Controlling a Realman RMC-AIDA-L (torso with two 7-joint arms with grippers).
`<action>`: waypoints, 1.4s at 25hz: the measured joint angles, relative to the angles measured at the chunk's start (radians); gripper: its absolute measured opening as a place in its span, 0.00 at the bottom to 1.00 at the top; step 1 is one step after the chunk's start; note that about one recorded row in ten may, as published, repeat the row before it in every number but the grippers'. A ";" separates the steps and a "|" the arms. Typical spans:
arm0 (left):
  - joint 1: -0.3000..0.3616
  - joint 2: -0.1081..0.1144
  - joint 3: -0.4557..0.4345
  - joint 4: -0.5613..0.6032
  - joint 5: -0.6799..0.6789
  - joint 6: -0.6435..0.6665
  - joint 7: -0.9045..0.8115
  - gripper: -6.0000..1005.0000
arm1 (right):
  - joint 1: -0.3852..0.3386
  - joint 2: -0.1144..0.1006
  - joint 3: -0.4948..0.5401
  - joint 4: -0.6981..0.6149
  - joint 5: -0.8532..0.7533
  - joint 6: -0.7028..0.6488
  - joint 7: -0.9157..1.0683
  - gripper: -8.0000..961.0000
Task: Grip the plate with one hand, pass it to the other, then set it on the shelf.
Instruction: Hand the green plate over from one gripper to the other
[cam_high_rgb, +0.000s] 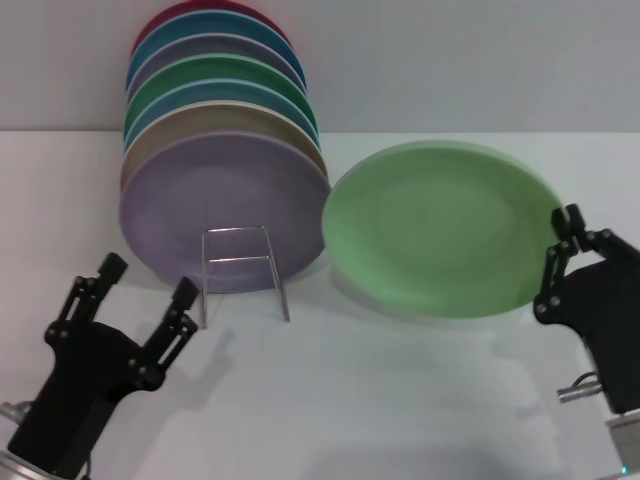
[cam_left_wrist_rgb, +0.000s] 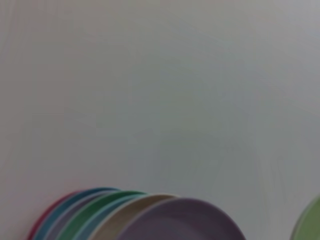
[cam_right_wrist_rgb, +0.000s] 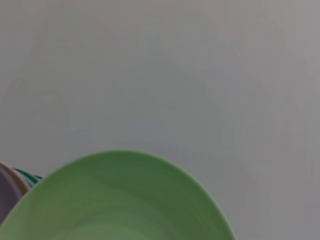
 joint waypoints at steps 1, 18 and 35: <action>-0.001 0.000 0.003 -0.007 0.000 -0.009 0.001 0.83 | 0.000 0.000 -0.017 0.006 0.012 -0.004 -0.019 0.03; -0.068 0.000 0.062 -0.088 0.002 -0.121 0.075 0.83 | -0.016 0.000 -0.203 0.134 0.064 -0.017 -0.391 0.03; -0.086 0.002 0.053 -0.094 -0.005 -0.198 0.068 0.83 | -0.002 0.000 -0.234 0.150 0.065 -0.020 -0.386 0.03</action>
